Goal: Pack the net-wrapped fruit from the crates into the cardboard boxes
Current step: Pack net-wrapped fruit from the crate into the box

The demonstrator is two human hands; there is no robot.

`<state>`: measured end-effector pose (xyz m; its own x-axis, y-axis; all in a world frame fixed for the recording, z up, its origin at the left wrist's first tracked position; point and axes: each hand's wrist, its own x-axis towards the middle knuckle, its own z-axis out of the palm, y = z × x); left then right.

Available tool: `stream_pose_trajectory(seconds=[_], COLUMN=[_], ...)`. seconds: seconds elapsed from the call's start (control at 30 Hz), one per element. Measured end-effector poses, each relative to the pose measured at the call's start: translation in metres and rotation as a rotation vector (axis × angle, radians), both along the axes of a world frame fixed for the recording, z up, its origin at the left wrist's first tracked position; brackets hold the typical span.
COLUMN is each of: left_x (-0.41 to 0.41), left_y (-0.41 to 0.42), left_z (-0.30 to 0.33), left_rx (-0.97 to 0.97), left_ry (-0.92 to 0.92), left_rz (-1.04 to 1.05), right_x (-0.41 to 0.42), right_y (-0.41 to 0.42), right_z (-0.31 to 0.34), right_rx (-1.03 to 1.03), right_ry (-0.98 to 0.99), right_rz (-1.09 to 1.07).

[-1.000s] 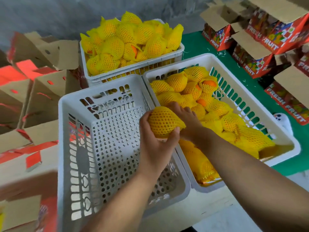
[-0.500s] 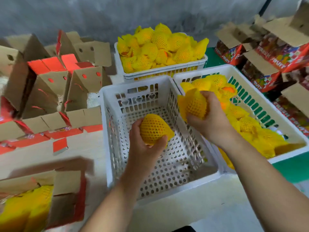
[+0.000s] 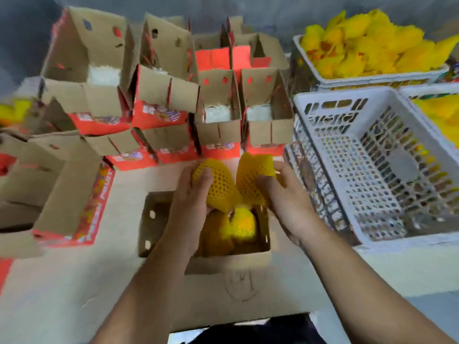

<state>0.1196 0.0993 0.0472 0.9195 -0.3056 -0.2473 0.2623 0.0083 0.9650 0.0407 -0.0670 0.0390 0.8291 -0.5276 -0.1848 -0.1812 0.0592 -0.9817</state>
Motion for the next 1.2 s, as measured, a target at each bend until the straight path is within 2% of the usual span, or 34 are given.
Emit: stream_pose_trajectory(seconds=[0.07, 0.17, 0.27, 0.3, 0.37, 0.5, 0.6, 0.77, 0.9, 0.97, 1.0, 1.1, 1.2], left_x=[0.012, 0.021, 0.025, 0.025, 0.024, 0.031, 0.036, 0.043, 0.047, 0.05, 0.051, 0.054, 0.053], left_y=[0.041, 0.077, 0.088, 0.089, 0.091, 0.093, 0.089, 0.082, 0.079, 0.076, 0.075, 0.074, 0.07], left_z=[-0.008, -0.023, -0.038, -0.042, -0.052, -0.071, -0.074, -0.081, -0.086, -0.088, -0.088, -0.087, -0.087], left_rx=[0.08, 0.138, 0.258, 0.303, 0.337, 0.482, 0.528, 0.729, 0.856, 0.937, 0.988, 1.074, 1.096], left_ry=[0.0, 0.06, 0.052, 0.039, 0.056, 0.05, 0.078, 0.028, 0.034, 0.025, -0.002, -0.089, -0.158], left_rz=[0.094, 0.092, 0.022, -0.001, -0.024, -0.094, -0.16, -0.321, -0.427, -0.491, -0.519, -0.54, -0.49], right_x=[0.004, 0.014, 0.025, 0.028, 0.035, 0.047, 0.049, 0.051, 0.045, 0.046, 0.046, 0.047, 0.046], right_y=[0.029, 0.053, 0.069, 0.072, 0.074, 0.076, 0.083, 0.069, 0.069, 0.075, 0.076, 0.075, 0.077], right_z=[-0.013, -0.03, -0.047, -0.055, -0.067, -0.079, -0.087, -0.065, -0.067, -0.076, -0.078, -0.068, -0.058], right_rx=[-0.111, -0.362, -0.637, -0.708, -0.757, -0.802, -0.974, -0.824, -0.714, -0.625, -0.618, -0.756, -0.957], right_ry=[0.112, 0.366, 0.837, 0.98, 1.108, 1.207, 1.271, 1.236, 1.205, 1.266, 1.308, 1.337, 1.212], right_rz=[0.024, 0.246, 0.614, 0.688, 0.708, 0.679, 0.665, 0.799, 0.703, 0.575, 0.584, 0.686, 0.614])
